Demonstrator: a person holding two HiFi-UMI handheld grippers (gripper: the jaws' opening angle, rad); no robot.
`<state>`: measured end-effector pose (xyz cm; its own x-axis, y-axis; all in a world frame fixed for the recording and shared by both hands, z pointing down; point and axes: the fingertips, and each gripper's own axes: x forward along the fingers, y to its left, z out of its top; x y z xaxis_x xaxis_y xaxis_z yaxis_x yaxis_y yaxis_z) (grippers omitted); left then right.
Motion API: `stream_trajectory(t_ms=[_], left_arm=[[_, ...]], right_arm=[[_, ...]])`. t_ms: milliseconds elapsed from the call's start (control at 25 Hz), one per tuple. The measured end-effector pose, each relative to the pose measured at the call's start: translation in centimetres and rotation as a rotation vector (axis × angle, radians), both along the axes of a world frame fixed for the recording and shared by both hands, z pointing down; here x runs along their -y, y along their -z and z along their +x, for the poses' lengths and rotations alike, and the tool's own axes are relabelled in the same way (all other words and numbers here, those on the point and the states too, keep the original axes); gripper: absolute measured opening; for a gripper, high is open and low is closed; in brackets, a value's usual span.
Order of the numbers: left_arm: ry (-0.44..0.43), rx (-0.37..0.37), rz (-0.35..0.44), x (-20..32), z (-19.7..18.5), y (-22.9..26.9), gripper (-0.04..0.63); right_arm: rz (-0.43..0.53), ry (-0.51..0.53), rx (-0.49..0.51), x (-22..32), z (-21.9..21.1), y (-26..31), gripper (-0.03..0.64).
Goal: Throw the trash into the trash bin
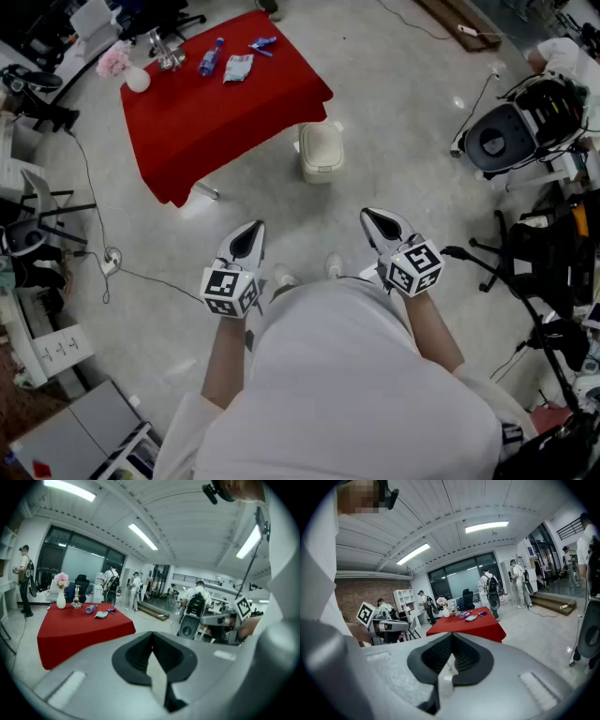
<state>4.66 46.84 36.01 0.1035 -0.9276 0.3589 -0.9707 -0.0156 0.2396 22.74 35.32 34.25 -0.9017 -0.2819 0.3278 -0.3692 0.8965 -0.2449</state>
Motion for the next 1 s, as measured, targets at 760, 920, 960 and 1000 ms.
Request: stream_trajectory(t_ms=[760,920,960,1000], left_arm=[[-0.025,-0.017,-0.013,-0.4,-1.3,-0.8,0.006],[-0.026,-0.016,-0.016,-1.0,-2.1,-0.9,0.006],[-0.027,-0.015,-0.017,-1.2,-2.3,-1.0,0.006],[-0.027,-0.015,-0.018,-1.4,-2.6,-1.1,0.006]], right_arm=[[0.003,-0.021,-0.018,-0.6,-1.2,-0.2,-0.002],[-0.004,-0.016,-0.019,-1.2,-2.1,-0.3,-0.002],[-0.002,-0.015,-0.022,-1.4,-2.4,-0.3,-0.002],[0.002,-0.013,-0.026,-1.6,-2.6,-0.4,-0.002]])
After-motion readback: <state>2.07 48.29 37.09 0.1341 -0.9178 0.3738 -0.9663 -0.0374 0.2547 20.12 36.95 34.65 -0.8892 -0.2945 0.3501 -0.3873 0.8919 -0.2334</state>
